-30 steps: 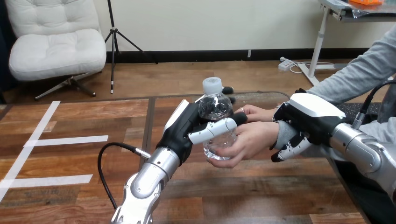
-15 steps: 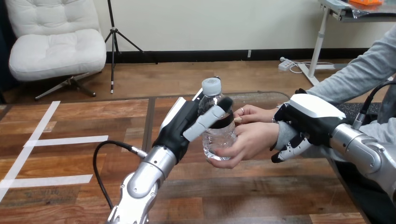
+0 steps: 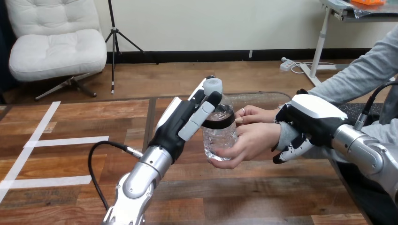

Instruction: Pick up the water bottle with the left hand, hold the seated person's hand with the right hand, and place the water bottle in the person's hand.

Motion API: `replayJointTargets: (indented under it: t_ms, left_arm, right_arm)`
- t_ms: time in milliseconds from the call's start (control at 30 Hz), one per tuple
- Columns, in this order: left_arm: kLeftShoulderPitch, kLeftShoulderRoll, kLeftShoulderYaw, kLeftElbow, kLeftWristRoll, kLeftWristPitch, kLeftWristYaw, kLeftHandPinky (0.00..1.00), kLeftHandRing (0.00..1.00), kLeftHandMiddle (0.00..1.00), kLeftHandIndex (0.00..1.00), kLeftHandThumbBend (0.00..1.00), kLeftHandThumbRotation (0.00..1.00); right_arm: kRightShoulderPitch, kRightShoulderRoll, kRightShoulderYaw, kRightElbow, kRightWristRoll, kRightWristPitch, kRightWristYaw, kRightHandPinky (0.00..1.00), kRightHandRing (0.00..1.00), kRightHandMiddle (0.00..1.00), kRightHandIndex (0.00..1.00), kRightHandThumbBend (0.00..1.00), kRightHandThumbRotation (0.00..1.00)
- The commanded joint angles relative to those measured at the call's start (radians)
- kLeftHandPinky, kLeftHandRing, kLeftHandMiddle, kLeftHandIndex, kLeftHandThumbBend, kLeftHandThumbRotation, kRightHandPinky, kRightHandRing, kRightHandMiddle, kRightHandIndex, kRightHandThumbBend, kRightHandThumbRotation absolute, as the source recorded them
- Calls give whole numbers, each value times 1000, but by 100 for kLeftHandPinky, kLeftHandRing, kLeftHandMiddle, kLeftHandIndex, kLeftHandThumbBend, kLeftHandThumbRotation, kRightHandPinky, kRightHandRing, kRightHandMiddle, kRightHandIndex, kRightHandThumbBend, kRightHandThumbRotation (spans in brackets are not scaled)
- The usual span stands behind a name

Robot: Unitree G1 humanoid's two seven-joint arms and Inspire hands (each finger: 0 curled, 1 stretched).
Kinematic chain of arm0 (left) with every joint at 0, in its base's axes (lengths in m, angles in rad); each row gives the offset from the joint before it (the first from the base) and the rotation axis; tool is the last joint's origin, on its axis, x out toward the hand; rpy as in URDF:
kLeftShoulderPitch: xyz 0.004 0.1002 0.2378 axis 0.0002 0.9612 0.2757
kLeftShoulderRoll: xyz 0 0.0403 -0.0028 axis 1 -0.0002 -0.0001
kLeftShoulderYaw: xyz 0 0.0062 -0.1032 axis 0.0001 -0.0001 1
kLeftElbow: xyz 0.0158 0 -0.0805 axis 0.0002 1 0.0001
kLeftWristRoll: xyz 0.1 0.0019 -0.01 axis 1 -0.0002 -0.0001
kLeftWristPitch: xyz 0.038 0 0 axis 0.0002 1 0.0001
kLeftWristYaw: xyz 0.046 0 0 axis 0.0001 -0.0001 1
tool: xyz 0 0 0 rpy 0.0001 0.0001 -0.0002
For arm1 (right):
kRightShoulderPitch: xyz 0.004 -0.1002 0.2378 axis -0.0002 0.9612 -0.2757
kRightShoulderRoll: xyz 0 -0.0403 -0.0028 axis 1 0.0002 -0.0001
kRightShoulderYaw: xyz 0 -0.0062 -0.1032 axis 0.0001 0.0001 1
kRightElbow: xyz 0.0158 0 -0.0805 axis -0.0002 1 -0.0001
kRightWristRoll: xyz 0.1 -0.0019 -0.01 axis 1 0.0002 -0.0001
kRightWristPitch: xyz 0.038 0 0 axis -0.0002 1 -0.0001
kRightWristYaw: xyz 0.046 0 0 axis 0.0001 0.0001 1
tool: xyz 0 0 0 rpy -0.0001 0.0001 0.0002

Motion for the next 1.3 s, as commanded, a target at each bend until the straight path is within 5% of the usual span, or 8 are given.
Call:
replayJointTargets:
  t_ms: [0,767,1267]
  left_arm:
    - [-22,25,18,-54,-22,-41,2,100,100,100,100,100,100]
    - [113,90,100,-256,-131,-3,-21,100,99,97,95,100,100]
    - [196,132,167,-338,-187,3,-12,100,99,96,94,100,100]
  right_arm:
    - [-33,3,-44,-40,37,-20,-26,18,21,26,27,75,0]
    - [-31,-9,-55,-54,46,-23,-15,17,21,27,28,75,0]
    - [-37,-18,-49,-50,13,-12,-16,32,37,44,50,81,7]
